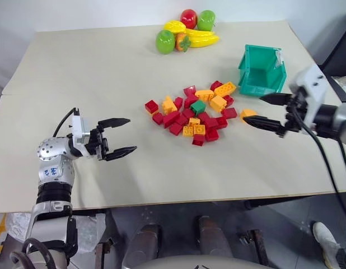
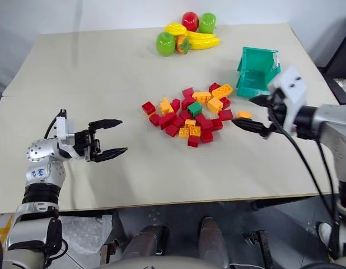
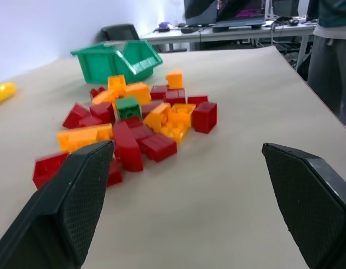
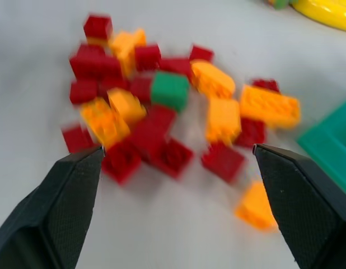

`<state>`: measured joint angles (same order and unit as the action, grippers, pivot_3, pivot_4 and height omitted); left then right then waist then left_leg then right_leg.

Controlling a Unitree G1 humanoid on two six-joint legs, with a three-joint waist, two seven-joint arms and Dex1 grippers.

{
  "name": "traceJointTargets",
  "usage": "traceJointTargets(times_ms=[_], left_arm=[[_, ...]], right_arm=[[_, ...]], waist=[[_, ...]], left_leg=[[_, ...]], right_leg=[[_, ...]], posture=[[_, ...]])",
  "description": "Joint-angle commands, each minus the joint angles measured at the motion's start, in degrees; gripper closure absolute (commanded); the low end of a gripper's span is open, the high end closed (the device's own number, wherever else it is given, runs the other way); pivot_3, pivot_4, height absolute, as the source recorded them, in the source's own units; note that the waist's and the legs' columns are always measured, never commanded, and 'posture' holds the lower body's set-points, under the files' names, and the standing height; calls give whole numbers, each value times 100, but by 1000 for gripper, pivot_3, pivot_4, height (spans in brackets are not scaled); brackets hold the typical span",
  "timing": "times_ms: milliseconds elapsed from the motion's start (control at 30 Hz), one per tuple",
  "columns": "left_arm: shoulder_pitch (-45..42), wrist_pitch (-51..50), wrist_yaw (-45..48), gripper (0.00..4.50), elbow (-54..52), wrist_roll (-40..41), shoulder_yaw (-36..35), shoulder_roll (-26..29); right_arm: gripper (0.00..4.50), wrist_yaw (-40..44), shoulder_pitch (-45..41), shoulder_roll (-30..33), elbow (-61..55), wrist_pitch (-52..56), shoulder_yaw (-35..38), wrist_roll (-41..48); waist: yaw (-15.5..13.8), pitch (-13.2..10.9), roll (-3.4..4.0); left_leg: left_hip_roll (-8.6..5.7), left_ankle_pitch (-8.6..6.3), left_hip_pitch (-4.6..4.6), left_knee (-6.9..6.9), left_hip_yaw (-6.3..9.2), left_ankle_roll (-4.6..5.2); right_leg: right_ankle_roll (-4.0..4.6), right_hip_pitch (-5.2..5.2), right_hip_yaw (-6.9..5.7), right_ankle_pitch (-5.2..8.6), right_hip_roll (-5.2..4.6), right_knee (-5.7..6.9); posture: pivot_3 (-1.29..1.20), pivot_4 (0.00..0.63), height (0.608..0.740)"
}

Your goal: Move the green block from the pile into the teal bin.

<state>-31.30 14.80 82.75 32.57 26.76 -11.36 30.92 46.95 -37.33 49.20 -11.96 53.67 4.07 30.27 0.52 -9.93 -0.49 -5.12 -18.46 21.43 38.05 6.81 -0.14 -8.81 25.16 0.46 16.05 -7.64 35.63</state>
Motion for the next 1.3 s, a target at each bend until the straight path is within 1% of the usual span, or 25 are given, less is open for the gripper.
traceJointTargets(times_ms=[33,67,167,233,367,433,567,600,700,867,900,1033,1133,1233,1300], left_arm=[[-82,84,31,0,9,42,-51,31],[-92,97,38,0,3,39,-36,14],[-43,76,45,0,-132,66,18,-69],[6,59,47,0,-218,72,40,-95],[123,28,-20,0,-413,100,46,-136],[169,12,-54,0,-483,104,53,-156],[204,7,-119,0,-558,104,54,-190],[203,11,-132,0,-558,101,54,-194],[208,34,-151,0,-564,95,46,-197],[176,43,-180,0,-542,90,36,-182],[170,42,-184,0,-539,88,38,-181],[25,-5,-344,0,-554,-7,130,-239],[-142,-178,-1038,0,-787,-379,341,-394],[-318,-428,-1722,0,-1021,-751,591,-574],[-486,-599,-2228,0,-1119,-1057,773,-719]], right_arm=[[42,-423,-629,-621,309,203,-539,-212],[42,-543,-810,-832,552,147,-716,-369],[42,-1250,-1458,-1692,1885,-193,-1101,-1013],[42,-1477,-1692,-1975,2469,-370,-1194,-1311],[42,-1697,-2255,-2640,3740,-723,-1395,-1730],[42,-1637,-2420,-2827,4194,-844,-1511,-1920],[42,-1576,-2690,-3115,4866,-1018,-1586,-2170],[42,-1560,-2729,-3133,4970,-1071,-1609,-2239],[675,-1493,-2841,-3158,4987,-897,-1550,-2267],[2338,-1457,-2898,-3066,4647,-568,-1300,-2169],[2428,-1452,-2893,-3048,4579,-517,-1257,-2160],[2426,-1334,-2694,-2733,3632,-197,-931,-1959],[2426,-1225,-2580,-2247,2937,-189,-568,-1829],[2426,-1427,-2542,-1786,2947,-492,-301,-2008],[2426,-1328,-2564,-1339,3288,-1101,-444,-2331]], waist=[[-7,0,0],[-16,0,0],[-14,0,0],[-24,0,0],[20,0,0],[95,0,0],[158,0,0],[178,1,1],[228,1,1],[266,1,1],[266,1,1],[260,0,1],[187,0,1],[99,0,1],[85,1,0]], left_leg=[[0,0,0,0,0,0],[-1,0,1,-1,1,0],[-6,0,4,-1,2,0],[-7,0,5,-2,2,0],[-11,0,19,-4,7,0],[-9,0,23,-6,9,0],[-9,0,23,-7,11,0],[-8,0,23,-7,11,0],[-8,0,23,-4,11,-1],[-7,0,23,-3,11,-1],[-7,0,23,-3,11,-1],[-8,0,23,-3,11,-1],[-11,0,27,0,13,-1],[-16,-1,29,3,10,1],[-17,-1,29,5,9,2]], right_leg=[[0,2,0,0,0,1],[0,4,0,0,-1,1],[-1,7,-1,0,-3,1],[-2,7,-2,-1,-4,7],[-1,24,-10,-2,-7,23],[-1,28,-13,-2,-6,23],[-1,29,-14,-2,-6,24],[-1,29,-14,-2,-5,24],[-1,29,-13,-2,-4,27],[-1,30,-13,-2,-5,30],[-1,30,-13,-2,-4,30],[-1,32,-12,-2,-5,31],[-2,32,-13,-2,-8,30],[-6,31,-10,-5,-9,28],[-7,30,-10,-5,-8,29]], posture=[[0,150,740],[0,150,740],[0,150,740],[0,150,740],[0,150,740],[0,150,740],[0,150,740],[0,150,740],[0,150,740],[0,150,740],[0,150,740],[0,150,740],[0,150,740],[0,150,740],[0,150,740]])
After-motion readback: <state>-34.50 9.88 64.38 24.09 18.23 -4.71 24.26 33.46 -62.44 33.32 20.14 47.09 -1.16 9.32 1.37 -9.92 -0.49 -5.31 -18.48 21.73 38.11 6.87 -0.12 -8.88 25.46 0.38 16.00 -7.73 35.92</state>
